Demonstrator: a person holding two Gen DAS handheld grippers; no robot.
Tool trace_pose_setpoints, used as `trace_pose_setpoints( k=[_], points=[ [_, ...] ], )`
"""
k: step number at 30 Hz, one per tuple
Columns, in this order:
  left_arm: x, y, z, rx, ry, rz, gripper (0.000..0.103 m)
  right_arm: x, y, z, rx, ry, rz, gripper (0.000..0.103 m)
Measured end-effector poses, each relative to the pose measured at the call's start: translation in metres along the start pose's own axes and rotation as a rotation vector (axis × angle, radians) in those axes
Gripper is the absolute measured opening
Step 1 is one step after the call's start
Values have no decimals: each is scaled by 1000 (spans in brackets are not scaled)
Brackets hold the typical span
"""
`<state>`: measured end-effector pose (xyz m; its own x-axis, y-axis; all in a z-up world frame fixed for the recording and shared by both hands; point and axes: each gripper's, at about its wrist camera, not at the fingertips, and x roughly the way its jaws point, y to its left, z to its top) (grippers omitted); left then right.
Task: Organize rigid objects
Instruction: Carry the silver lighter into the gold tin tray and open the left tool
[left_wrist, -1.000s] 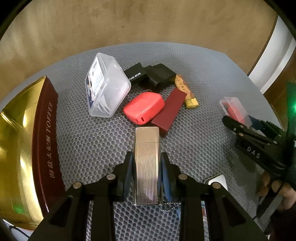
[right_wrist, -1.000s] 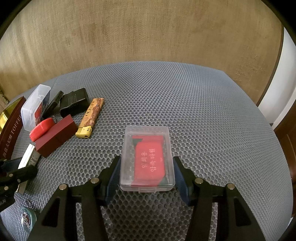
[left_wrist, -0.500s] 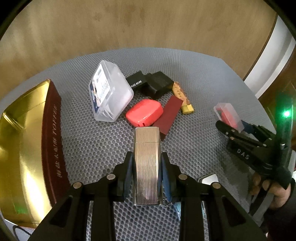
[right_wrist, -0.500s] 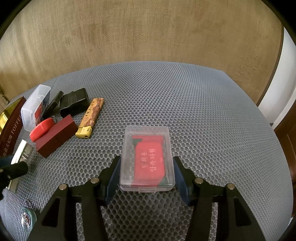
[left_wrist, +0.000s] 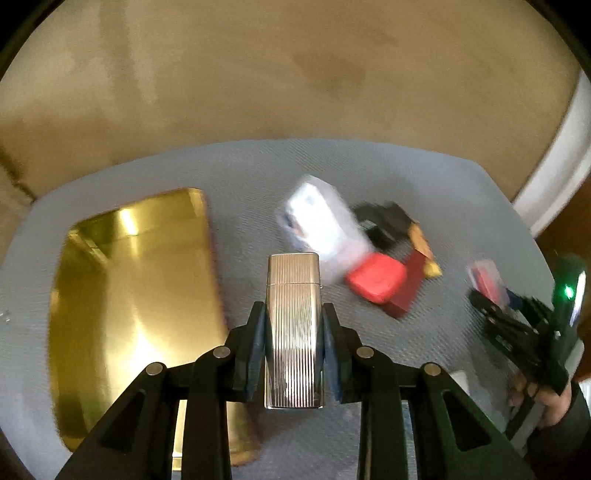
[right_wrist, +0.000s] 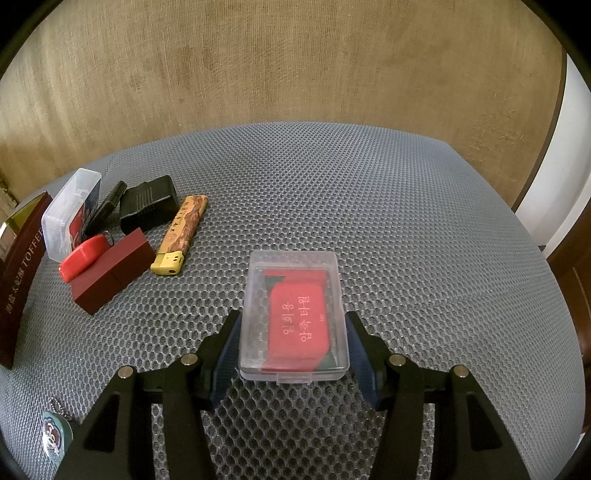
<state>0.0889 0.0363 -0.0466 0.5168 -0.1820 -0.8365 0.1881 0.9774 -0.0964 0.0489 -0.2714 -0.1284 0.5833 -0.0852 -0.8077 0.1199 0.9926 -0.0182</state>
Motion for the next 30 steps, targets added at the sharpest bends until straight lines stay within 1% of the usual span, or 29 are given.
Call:
trace_pose_setpoints(
  k=[5,6,10,13,15,18,22,25,30],
  points=[
    [-7,47,12,-70,-7,73,26,0,0,0,0,0,0,57],
    [-8,60,13,-93,-3,97,26,0,0,0,1,0,1,57],
    [-5,93,18,-129,19,150,26,0,0,0,0,0,0,57],
    [0,110,18,-134,38,178,26,0,0,0,0,0,0,57],
    [8,121,17,-145,63,175,26,0,0,0,0,0,0,57],
    [21,130,17,-150,98,175,26,0,0,0,1,0,0,57],
    [35,129,15,-132,126,180,26,0,0,0,0,0,-1,57],
    [39,129,14,-113,132,202,26,0,-1,0,0,0,0,57],
    [46,130,10,-117,148,218,26,0,-1,0,0,0,-1,57]
  ],
)
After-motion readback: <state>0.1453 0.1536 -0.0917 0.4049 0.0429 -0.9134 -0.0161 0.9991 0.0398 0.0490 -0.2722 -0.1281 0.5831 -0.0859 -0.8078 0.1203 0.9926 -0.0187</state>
